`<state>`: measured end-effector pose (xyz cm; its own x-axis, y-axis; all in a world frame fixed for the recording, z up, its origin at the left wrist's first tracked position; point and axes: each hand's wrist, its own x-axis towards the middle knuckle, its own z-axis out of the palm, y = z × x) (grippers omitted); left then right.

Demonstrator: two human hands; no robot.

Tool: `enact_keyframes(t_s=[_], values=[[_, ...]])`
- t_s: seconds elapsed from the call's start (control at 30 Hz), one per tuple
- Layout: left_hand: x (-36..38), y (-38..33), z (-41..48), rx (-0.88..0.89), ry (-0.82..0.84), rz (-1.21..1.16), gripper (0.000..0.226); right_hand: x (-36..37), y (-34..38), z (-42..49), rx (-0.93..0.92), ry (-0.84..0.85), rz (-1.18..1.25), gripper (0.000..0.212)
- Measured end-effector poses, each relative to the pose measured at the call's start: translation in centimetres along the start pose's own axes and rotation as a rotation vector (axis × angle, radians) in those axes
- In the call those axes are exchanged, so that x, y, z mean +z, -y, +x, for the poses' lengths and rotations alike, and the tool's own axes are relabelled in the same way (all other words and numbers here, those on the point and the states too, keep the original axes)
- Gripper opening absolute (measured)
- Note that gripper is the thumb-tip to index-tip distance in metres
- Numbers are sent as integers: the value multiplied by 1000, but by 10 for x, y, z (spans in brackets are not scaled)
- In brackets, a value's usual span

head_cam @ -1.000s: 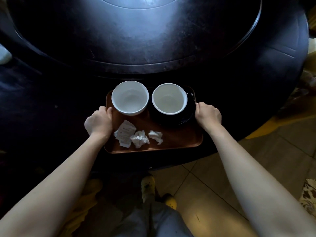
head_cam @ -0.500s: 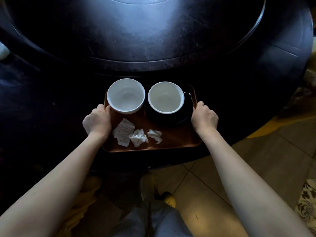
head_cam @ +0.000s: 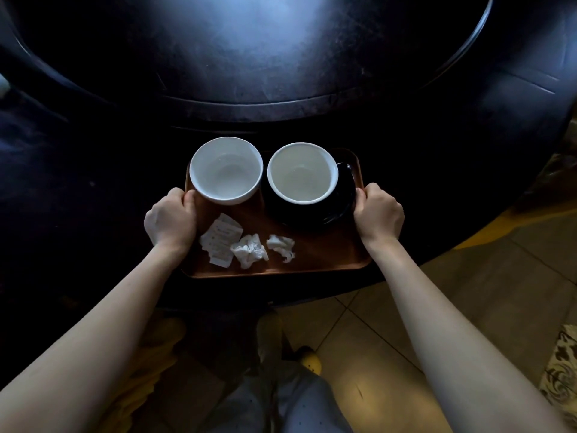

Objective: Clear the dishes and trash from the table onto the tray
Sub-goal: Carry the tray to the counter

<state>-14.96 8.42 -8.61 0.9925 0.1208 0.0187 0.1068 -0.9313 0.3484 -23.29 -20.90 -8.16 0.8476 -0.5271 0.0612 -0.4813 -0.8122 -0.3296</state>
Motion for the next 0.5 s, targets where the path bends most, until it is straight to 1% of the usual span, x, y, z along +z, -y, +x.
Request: enact_keyframes(t_s=[0.13,0.4,0.5], values=[[-1,-2,-2,9,5,-95,36,-1,-4,0,60,2,180,31],[-8,-10,-8,6,70,-346,33,-6,-30,-4,152,143,639,24],[-14,-18,-11,-3,131,-433,32,-11,-37,-8,181,164,807,17]])
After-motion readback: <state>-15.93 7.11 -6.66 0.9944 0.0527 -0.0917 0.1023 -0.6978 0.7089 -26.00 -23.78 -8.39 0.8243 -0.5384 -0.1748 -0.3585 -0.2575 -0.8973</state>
